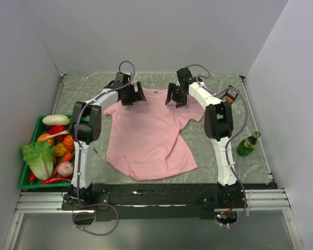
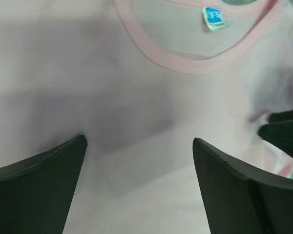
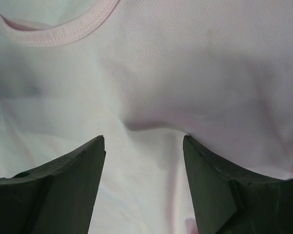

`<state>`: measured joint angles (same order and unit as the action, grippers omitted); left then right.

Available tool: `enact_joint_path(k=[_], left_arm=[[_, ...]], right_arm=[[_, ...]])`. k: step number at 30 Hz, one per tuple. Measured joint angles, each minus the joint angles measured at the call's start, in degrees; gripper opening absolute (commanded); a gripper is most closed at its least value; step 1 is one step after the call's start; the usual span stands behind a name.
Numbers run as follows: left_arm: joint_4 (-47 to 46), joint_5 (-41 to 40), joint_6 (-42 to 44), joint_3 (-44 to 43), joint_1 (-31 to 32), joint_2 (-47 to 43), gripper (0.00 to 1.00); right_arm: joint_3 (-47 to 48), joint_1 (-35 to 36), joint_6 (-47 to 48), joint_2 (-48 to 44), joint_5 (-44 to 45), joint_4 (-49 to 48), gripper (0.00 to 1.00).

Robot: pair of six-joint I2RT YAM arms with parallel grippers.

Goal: Pin the brooch onto the clothing
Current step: Flatten out the crumpled clothing at the center of the board.

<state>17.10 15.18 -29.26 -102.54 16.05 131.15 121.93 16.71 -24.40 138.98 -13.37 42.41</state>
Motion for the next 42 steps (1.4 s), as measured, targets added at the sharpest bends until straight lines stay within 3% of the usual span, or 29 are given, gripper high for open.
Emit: enact_joint_path(k=[5,9,12,15,20,25,30,34,42], left_arm=[[3.0,-6.2,3.5,-2.3,1.8,-1.4,0.96],[3.5,-11.1,5.8,-1.6,6.0,-7.5,0.96],[1.6,-13.7,6.4,2.3,10.4,-15.8,0.97],[-1.4,-15.6,6.7,9.2,16.2,-25.7,0.99],[-4.4,-18.3,6.9,17.6,27.5,-33.5,0.93],[-3.8,-20.2,5.4,22.4,38.5,-31.5,0.87],[-4.4,-21.1,3.2,22.9,47.2,-27.8,0.82],[-5.5,-21.1,1.4,21.7,51.2,-23.8,0.72],[-4.7,-21.1,-0.5,17.3,54.9,-12.3,0.7]], right_arm=[[-2.5,-0.1,2.6,-6.1,1.3,1.2,0.71],[-13.0,-0.8,3.7,-21.6,2.6,-0.2,0.71],[-20.9,-2.1,4.2,-32.9,3.6,-2.4,0.69],[-28.5,-4.0,4.4,-40.9,4.5,-4.8,0.59],[-41.0,-7.2,4.6,-42.4,5.0,-8.2,0.52],[-51.9,-9.5,4.5,-41.6,5.4,-8.5,0.52],[-55.0,-11.2,4.3,-41.7,5.4,-9.9,0.52],[-56.8,-12.7,3.9,-41.8,5.4,-12.2,0.52],[-57.4,-14.8,3.9,-41.8,5.8,-13.3,0.52]])
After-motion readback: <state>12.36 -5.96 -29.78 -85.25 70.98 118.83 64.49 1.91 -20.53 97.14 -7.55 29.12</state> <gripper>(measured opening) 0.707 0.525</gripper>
